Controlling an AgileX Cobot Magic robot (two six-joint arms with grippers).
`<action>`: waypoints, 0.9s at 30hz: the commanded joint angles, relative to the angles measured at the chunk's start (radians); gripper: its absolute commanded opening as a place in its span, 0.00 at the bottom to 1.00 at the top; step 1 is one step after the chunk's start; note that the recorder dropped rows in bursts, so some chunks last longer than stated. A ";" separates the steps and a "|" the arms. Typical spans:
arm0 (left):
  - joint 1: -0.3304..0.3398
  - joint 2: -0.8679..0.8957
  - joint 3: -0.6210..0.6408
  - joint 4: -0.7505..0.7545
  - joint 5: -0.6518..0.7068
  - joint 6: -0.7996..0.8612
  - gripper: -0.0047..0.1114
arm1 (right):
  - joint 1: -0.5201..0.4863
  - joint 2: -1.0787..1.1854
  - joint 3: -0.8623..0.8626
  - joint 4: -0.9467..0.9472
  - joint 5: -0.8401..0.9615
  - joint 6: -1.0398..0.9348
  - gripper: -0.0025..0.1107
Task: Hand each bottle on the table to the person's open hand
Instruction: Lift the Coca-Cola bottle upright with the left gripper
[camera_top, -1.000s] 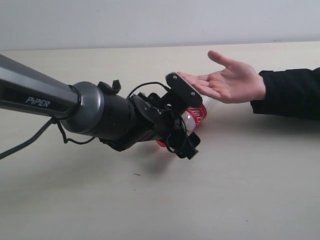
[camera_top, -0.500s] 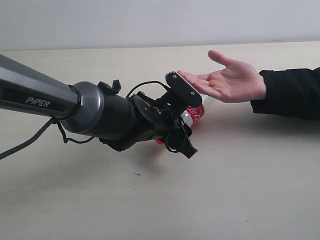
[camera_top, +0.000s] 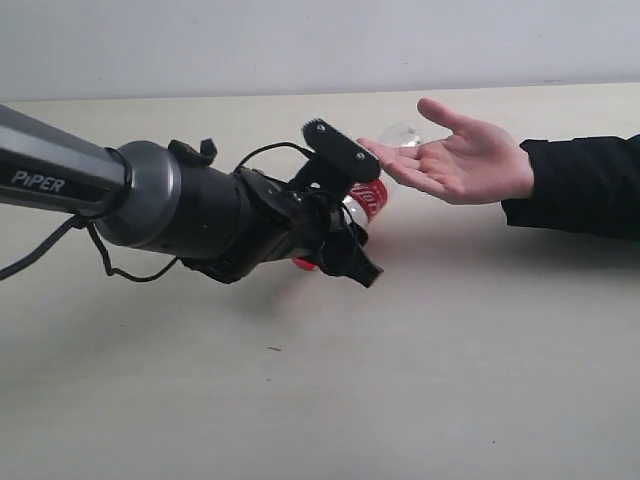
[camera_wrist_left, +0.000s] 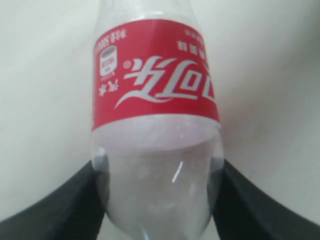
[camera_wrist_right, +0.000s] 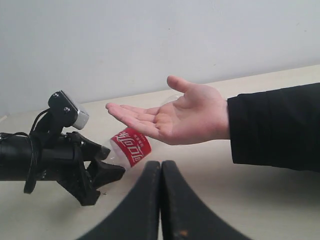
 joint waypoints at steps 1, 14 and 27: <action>0.058 -0.026 0.029 -0.223 -0.118 0.133 0.04 | -0.003 -0.003 0.004 0.000 -0.002 -0.002 0.02; 0.079 -0.311 0.134 -0.359 -0.366 0.279 0.04 | -0.003 -0.003 0.004 0.000 -0.002 -0.002 0.02; -0.150 -0.627 0.310 -0.321 -0.293 -0.135 0.04 | -0.003 -0.003 0.004 0.000 -0.002 -0.002 0.02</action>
